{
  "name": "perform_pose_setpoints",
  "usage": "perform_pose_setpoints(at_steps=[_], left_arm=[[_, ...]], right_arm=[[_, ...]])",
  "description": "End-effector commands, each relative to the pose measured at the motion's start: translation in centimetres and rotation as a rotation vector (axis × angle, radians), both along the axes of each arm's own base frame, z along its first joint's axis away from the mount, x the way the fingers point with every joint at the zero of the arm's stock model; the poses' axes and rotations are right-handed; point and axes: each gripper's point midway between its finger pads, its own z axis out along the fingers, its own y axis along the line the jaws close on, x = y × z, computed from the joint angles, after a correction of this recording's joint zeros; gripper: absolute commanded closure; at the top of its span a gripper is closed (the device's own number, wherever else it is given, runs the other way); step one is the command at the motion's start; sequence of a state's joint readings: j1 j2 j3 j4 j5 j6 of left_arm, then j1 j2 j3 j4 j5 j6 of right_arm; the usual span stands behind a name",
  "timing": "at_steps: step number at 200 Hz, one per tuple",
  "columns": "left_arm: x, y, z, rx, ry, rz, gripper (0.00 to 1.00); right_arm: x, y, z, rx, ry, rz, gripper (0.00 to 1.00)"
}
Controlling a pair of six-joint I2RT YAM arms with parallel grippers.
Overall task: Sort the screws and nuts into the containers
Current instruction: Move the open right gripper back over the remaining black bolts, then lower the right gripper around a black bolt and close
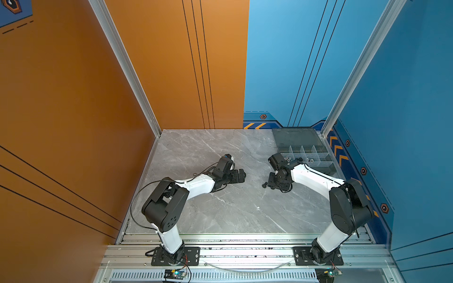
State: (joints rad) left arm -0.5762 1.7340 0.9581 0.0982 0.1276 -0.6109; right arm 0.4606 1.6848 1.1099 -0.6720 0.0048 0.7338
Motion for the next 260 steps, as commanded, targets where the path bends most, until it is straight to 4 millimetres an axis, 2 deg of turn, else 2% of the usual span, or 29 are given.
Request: perform_pose_setpoints(at_steps=[1, 116, 220, 260], left_arm=[[0.2, 0.3, 0.0, 0.024, 0.002, -0.012, 0.02], [0.5, 1.4, -0.3, 0.03, 0.012, 0.004, 0.02], [1.0, 1.3, 0.0, 0.019, 0.005, 0.007, 0.02], [1.0, 1.5, -0.1, 0.021, 0.007, 0.01, 0.02]], right_arm=[[-0.2, -0.2, -1.7, -0.027, 0.025, -0.03, 0.47], [0.6, -0.2, -3.4, -0.043, 0.039, -0.06, 0.5], [1.1, -0.5, -4.3, -0.06, 0.058, -0.057, 0.62], [0.9, -0.5, -4.5, -0.06, 0.063, -0.053, 0.73]])
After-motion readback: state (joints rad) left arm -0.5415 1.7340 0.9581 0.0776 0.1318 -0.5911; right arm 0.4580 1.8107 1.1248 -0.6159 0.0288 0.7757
